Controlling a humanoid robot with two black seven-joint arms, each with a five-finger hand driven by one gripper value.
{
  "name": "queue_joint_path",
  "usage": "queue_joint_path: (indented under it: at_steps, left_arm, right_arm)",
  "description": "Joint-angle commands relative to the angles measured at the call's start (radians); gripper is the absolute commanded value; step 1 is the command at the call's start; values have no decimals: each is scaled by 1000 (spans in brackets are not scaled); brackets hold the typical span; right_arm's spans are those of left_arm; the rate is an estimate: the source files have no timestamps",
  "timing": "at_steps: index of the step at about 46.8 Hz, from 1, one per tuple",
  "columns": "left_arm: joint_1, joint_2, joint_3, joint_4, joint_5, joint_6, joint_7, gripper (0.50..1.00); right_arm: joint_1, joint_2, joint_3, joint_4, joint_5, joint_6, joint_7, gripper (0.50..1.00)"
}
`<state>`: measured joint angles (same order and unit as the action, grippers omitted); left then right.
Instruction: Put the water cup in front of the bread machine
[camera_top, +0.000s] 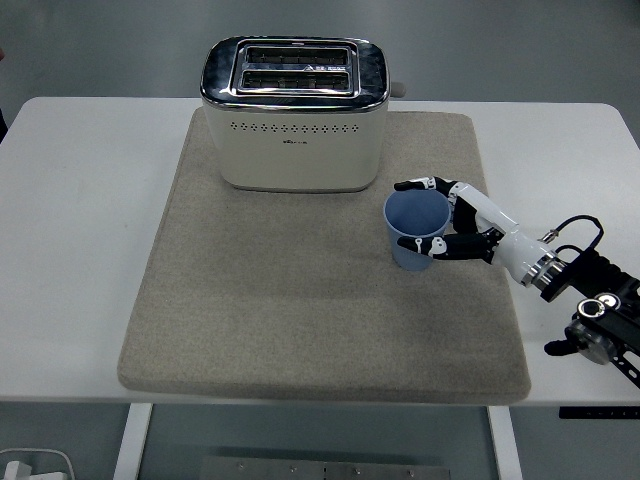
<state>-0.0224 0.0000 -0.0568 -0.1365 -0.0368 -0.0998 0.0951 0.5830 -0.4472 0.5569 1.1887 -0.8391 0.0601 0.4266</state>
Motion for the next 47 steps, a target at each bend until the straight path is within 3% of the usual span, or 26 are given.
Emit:
queue_joint_path:
  at_steps: [1,23,47]
  left_arm:
    - [1,0,0,0,0,0,0,1000]
    - [1,0,0,0,0,0,0,1000]
    - [-1,0,0,0,0,0,0,1000]
  right_arm:
    - [6,1,1,0,3,-3,-2,586]
    - [55,35,3,17,18,-22,-3,609]
    - [83,166,0,-6,12,-46,-9,625]
